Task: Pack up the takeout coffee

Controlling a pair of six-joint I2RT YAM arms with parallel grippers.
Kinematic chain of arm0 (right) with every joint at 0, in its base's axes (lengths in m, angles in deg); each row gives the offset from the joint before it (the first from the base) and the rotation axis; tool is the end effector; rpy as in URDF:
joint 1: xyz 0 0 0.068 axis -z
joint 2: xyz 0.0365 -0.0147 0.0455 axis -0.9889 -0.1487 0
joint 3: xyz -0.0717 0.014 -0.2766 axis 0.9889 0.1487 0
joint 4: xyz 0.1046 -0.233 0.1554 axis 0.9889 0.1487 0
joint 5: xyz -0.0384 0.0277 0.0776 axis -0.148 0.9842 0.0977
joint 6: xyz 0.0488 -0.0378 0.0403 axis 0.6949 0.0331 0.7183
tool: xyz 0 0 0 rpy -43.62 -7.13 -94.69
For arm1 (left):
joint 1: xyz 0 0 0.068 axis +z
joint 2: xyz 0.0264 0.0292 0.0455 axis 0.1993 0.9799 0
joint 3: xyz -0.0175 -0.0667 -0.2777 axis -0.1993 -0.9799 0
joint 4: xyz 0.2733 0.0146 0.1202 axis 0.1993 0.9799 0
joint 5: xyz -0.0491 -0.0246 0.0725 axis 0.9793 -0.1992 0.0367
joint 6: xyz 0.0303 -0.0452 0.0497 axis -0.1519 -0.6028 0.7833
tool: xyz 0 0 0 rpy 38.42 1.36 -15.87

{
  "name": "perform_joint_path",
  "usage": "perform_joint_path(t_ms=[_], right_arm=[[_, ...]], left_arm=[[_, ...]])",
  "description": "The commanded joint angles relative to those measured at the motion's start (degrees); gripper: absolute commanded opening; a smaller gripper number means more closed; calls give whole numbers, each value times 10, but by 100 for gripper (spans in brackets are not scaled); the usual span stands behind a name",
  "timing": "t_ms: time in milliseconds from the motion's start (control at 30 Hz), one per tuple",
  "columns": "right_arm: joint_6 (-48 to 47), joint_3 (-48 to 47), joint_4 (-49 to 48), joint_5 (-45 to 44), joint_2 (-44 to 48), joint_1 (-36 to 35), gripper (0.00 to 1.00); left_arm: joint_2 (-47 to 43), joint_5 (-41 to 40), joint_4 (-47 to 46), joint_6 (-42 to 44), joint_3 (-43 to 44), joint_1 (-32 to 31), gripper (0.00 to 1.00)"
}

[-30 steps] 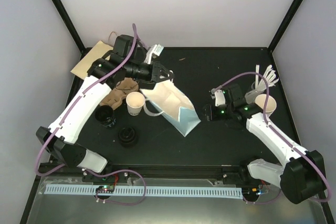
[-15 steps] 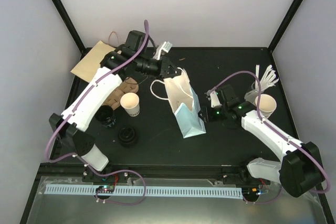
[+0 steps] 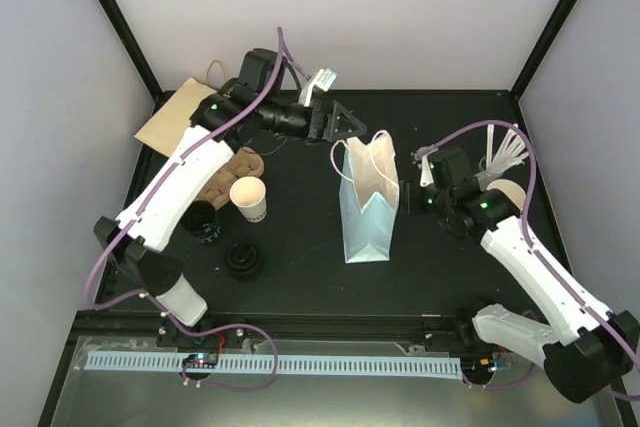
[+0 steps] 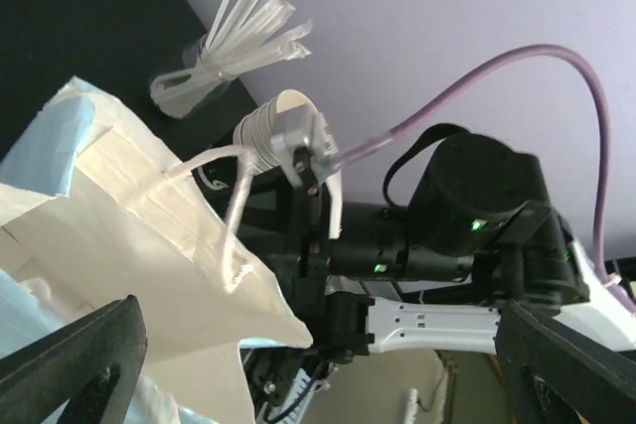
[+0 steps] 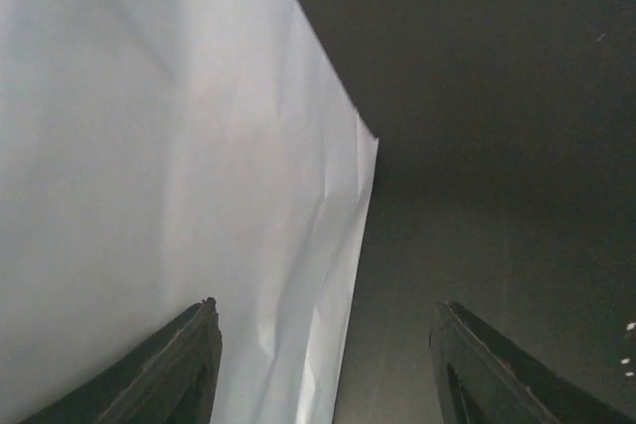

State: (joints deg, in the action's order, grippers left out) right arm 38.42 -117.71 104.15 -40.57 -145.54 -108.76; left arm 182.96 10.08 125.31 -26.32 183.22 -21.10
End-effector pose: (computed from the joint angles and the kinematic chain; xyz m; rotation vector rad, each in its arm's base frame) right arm 0.2340 0.1248 0.2780 -0.1814 2.4422 0.4449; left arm 0.3113 -0.2539 0.4496 0.5689 2.2655 -1.5219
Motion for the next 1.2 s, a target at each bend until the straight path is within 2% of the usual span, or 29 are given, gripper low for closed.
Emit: perform_joint_path(t_ms=[0, 267, 433, 633, 933, 1000, 1100, 1167], right_arm=[[-7, -57, 56, -56, 24, -2, 61], [-31, -170, 138, -61, 28, -2, 65], [-40, -235, 176, -36, 17, -3, 74], [-34, -276, 204, -48, -6, -23, 78], [-45, -289, 191, -36, 0, -27, 78], [-50, -288, 184, -26, 4, -27, 78], [-54, -291, 178, -15, 10, -26, 78], [-56, -290, 173, -7, 17, -27, 78]], left_arm=[[-68, -27, 24, 52, 25, -2, 99], [-146, -181, 143, 126, -9, 2, 99], [-199, -247, 153, 143, -78, 21, 99], [-242, -351, 182, 153, -128, 52, 99], [-253, -550, 203, 190, -223, 168, 98], [-246, -549, 186, 186, -242, 188, 97], [-223, -501, 149, 154, -273, 230, 95], [-199, -468, 123, 119, -287, 256, 98]])
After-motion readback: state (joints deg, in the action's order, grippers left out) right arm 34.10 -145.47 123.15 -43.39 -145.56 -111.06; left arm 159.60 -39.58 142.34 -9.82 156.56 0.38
